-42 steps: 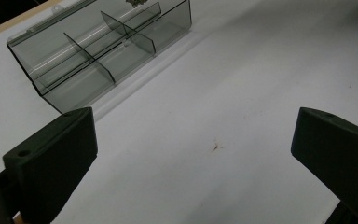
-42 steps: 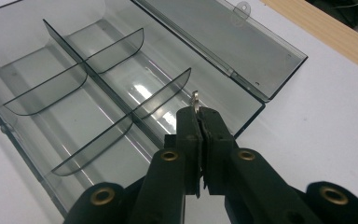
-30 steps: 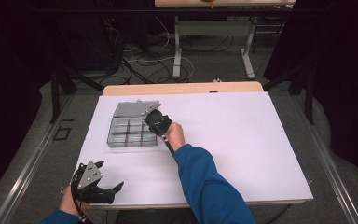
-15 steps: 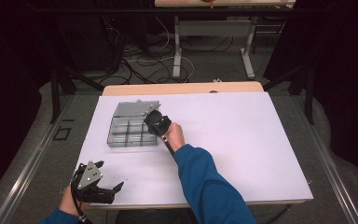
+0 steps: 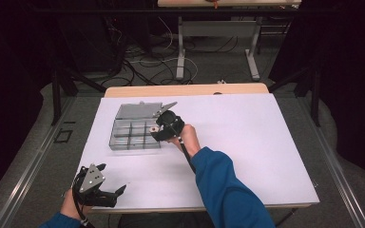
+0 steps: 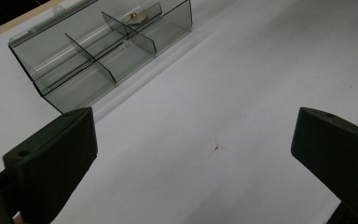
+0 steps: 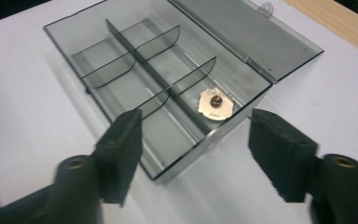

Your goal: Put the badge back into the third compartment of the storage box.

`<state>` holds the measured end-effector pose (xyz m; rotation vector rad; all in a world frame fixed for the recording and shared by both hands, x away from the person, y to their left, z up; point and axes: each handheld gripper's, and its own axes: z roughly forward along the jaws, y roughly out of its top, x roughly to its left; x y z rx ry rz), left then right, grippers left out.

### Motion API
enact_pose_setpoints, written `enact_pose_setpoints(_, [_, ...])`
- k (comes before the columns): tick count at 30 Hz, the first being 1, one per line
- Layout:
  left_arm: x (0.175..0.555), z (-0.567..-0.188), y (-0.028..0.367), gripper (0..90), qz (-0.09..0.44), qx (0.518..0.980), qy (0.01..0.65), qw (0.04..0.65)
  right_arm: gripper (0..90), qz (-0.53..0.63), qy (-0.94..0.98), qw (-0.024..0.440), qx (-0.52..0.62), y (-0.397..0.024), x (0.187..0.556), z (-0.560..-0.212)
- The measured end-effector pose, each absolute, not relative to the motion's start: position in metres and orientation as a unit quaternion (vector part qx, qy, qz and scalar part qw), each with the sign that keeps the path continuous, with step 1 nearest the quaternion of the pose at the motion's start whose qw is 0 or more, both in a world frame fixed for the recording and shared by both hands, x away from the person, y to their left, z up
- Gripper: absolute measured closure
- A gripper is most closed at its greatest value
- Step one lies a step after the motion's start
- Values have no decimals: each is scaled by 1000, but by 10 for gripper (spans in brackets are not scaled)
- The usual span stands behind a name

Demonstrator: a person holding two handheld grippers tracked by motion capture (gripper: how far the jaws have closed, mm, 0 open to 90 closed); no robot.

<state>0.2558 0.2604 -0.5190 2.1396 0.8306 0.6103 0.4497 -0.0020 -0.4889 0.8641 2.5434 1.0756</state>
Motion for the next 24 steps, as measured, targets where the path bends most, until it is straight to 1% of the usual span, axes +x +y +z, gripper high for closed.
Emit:
enact_pose_setpoints(1, [256, -519, 260, 3, 238, 835, 325, 375, 260, 371, 872, 119, 296, -5, 447, -487])
enact_pose_setpoints(4, [255, -519, 260, 3, 239, 834, 326, 375, 168, 376, 874, 108, 287, -14, 439, -484])
enact_pose_setpoints(7, [255, -519, 260, 3, 238, 835, 326, 375, 126, 389, 873, 100, 277, -24, 431, -483])
enact_pose_setpoints(11, [255, -519, 260, 3, 236, 835, 326, 374, 27, 389, 878, 82, 265, -39, 420, -480])
enact_pose_setpoints(12, [255, -519, 260, 3, 236, 835, 325, 376, 6, 391, 879, 84, 260, -43, 418, -481])
enact_pose_setpoints(14, [255, -519, 260, 3, 236, 835, 325, 375, 0, 391, 879, 79, 262, -52, 413, -481])
enact_pose_setpoints(24, [255, -519, 260, 3, 237, 835, 326, 376, 0, 405, 866, 98, 275, -99, 388, -480])
